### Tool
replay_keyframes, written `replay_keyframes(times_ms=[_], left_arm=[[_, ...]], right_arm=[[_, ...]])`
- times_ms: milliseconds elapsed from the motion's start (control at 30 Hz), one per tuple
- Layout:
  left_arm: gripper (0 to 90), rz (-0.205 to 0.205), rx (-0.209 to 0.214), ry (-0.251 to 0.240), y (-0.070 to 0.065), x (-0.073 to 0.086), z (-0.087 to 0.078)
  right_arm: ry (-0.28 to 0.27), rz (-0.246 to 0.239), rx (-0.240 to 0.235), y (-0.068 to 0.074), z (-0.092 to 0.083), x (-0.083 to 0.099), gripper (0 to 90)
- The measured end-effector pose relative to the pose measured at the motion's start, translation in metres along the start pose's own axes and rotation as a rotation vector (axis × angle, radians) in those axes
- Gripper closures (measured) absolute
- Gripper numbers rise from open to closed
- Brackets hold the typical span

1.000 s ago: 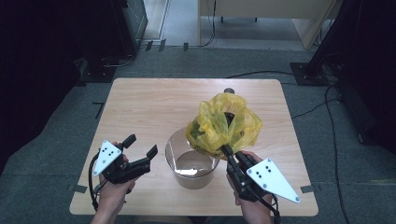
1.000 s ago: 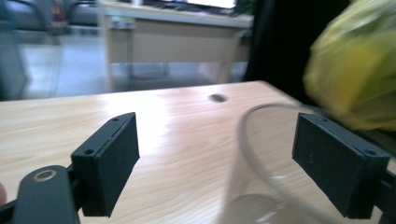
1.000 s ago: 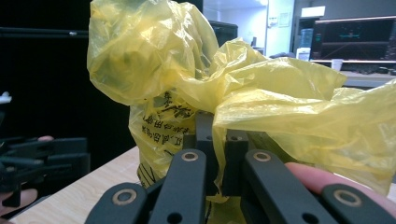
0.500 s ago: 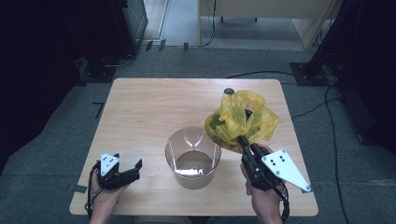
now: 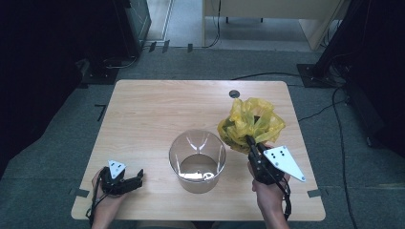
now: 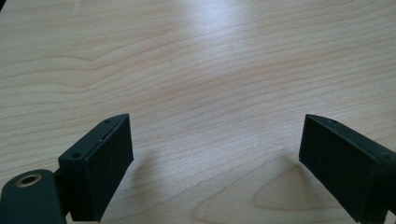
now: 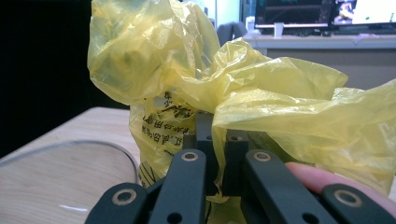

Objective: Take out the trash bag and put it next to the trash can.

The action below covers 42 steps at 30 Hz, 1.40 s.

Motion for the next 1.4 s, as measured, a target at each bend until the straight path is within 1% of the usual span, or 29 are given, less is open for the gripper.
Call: replay_keyframes(times_ms=[67, 100, 133, 200, 233, 367, 433, 533, 633, 700, 733, 767, 833, 867, 933, 967, 1000, 1033, 1067, 1100, 1167, 1233, 1267, 1333, 1367, 1400], left_arm=[[9.3, -0.006, 0.005, 0.014, 0.000, 0.001, 0.001], [9.3, -0.011, 0.007, 0.037, 0.000, 0.002, 0.002], [9.2, -0.027, 0.013, 0.043, 0.000, 0.002, 0.003], [9.2, -0.040, 0.017, 0.047, 0.001, 0.001, 0.004], [9.2, -0.046, 0.019, 0.049, 0.001, 0.001, 0.004], [9.2, -0.050, 0.015, 0.049, 0.000, 0.001, 0.005], [9.2, -0.051, 0.014, 0.050, 0.000, 0.001, 0.005], [9.2, -0.051, 0.014, 0.050, 0.000, 0.001, 0.005], [9.3, -0.051, 0.014, 0.050, 0.000, 0.001, 0.005], [9.3, -0.051, 0.014, 0.050, 0.000, 0.001, 0.005], [9.3, -0.051, 0.014, 0.050, 0.000, 0.001, 0.005], [9.3, -0.051, 0.014, 0.050, 0.000, 0.001, 0.005], [9.3, -0.051, 0.014, 0.050, 0.000, 0.001, 0.005], [9.3, -0.052, 0.014, 0.050, 0.000, 0.001, 0.005], [9.3, -0.052, 0.014, 0.050, 0.000, 0.001, 0.005], [9.3, -0.052, 0.014, 0.049, 0.000, 0.001, 0.005], [9.3, -0.052, 0.014, 0.049, 0.000, 0.001, 0.005], [9.3, -0.052, 0.014, 0.049, 0.000, 0.001, 0.005], [9.3, -0.052, 0.014, 0.049, 0.000, 0.001, 0.005], [9.3, -0.052, 0.014, 0.049, 0.000, 0.001, 0.005], [9.3, -0.052, 0.014, 0.050, 0.000, 0.001, 0.005], [9.3, -0.052, 0.014, 0.050, 0.000, 0.001, 0.005], [9.4, -0.052, 0.014, 0.050, 0.000, 0.001, 0.005], [9.3, -0.052, 0.014, 0.050, 0.000, 0.001, 0.005], [9.3, -0.051, 0.014, 0.050, 0.000, 0.001, 0.005], [9.4, -0.052, 0.014, 0.050, 0.000, 0.001, 0.005]], right_arm=[[0.014, 0.006, 0.009, -0.002, 0.004, 0.008, 89.9], [0.023, 0.009, 0.011, -0.004, 0.006, 0.012, 89.9], [0.034, 0.015, 0.014, -0.005, 0.008, 0.016, 89.9], [0.052, 0.020, 0.019, -0.006, 0.011, 0.024, 89.9], [0.061, 0.014, 0.018, -0.007, 0.013, 0.028, 89.9], [0.092, 0.005, 0.015, -0.004, 0.020, 0.043, 89.9], [0.105, 0.003, 0.006, -0.002, 0.025, 0.050, 89.9], [0.128, 0.067, -0.030, 0.004, 0.034, 0.061, 89.9], [0.124, 0.075, -0.040, 0.008, 0.045, 0.069, 89.9], [0.108, 0.111, -0.064, 0.010, 0.055, 0.071, 89.8], [0.108, 0.111, -0.064, 0.010, 0.055, 0.071, 89.8], [0.094, 0.122, -0.094, 0.013, 0.065, 0.071, 89.7], [0.082, 0.124, -0.115, 0.014, 0.071, 0.071, 89.7], [0.077, 0.121, -0.134, 0.015, 0.075, 0.074, 89.5], [0.087, 0.101, -0.167, 0.017, 0.078, 0.082, 89.5], [0.101, 0.090, -0.182, 0.017, 0.077, 0.087, 89.3], [0.101, 0.090, -0.182, 0.017, 0.077, 0.087, 89.3], [0.110, 0.086, -0.205, 0.016, 0.075, 0.094, 88.6], [0.110, 0.086, -0.205, 0.016, 0.075, 0.094, 88.6], [0.115, 0.098, -0.220, 0.013, 0.072, 0.098, 86.6], [0.117, 0.109, -0.231, 0.010, 0.070, 0.098, 83.4], [0.131, 0.120, -0.245, 0.007, 0.068, 0.098, 75.3], [0.138, 0.124, -0.247, 0.005, 0.068, 0.098, 69.9], [0.143, 0.117, -0.225, 0.001, 0.065, 0.097, 55.9], [0.143, 0.123, -0.221, 0.000, 0.064, 0.096, 49.3], [0.144, 0.130, -0.213, -0.002, 0.063, 0.095, 44.5]])
Point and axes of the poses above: each handheld gripper's, and its own axes: z roughly forward along the jaws, x roughly out of its underside, y roughly to its left, the point moved 5 cm from there along z, roughly forward along the jaws, and after that the axes turned 8 degrees about -y, right-handed, at the moved point
